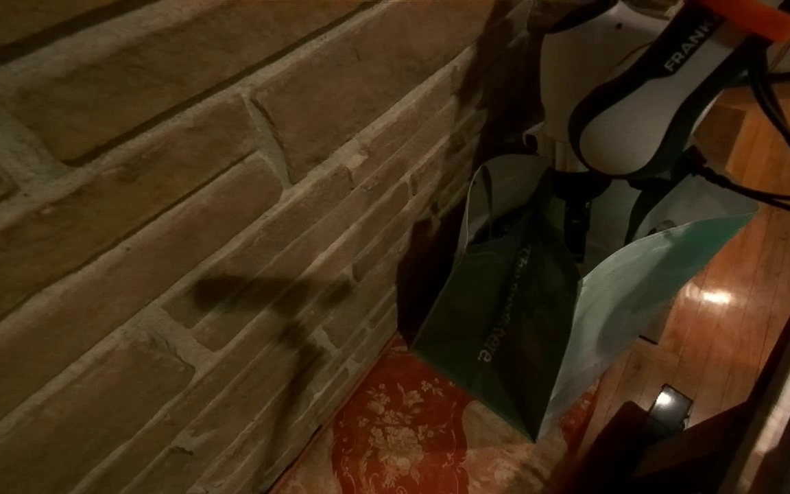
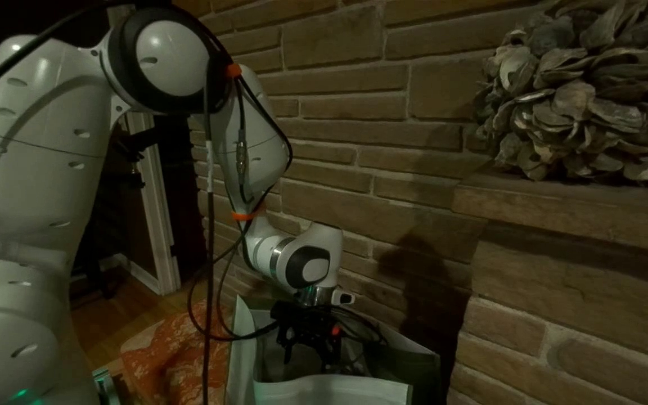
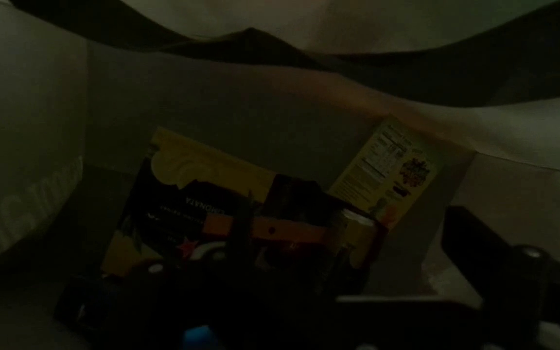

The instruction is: Remove the box from the bag

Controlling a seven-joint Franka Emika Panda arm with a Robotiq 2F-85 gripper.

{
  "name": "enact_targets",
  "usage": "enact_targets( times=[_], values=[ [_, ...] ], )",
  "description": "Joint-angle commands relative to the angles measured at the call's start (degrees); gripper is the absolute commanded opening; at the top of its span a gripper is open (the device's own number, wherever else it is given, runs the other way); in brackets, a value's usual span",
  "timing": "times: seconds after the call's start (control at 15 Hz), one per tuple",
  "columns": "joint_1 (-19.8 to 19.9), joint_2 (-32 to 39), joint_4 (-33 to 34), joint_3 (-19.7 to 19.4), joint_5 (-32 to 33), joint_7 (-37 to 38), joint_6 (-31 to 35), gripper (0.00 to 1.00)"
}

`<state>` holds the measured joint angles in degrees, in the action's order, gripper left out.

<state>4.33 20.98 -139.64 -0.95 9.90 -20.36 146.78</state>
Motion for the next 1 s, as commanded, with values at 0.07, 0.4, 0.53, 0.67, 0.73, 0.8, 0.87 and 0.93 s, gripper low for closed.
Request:
enact_targets(
  times=[0.07, 0.4, 0.53, 0.67, 0.73, 0.8, 0.87, 0.93],
  values=[
    [0.1, 3.7, 3.6, -0.1, -0.9, 4.5, 0.8, 1.00],
    [-6.4, 7.8, 4.7, -7.9, 10.7, 14.5, 12.7, 1.00],
    [-10.4, 10.0, 5.5, -12.4, 15.8, 19.0, 17.9, 1.00],
    [-14.4, 12.1, 6.2, -16.9, 19.0, 22.1, 23.6, 1.00],
    [-15.8, 13.0, 6.5, -18.4, 19.2, 22.5, 26.2, 1.00],
    [-17.8, 14.1, 6.8, -20.0, 19.1, 22.5, 28.8, 1.00],
    [-19.1, 14.5, 6.9, -21.1, 18.5, 21.3, 29.8, 1.00],
    [-16.5, 12.1, 5.4, -18.7, 15.6, 18.7, 27.0, 1.00]
  ],
)
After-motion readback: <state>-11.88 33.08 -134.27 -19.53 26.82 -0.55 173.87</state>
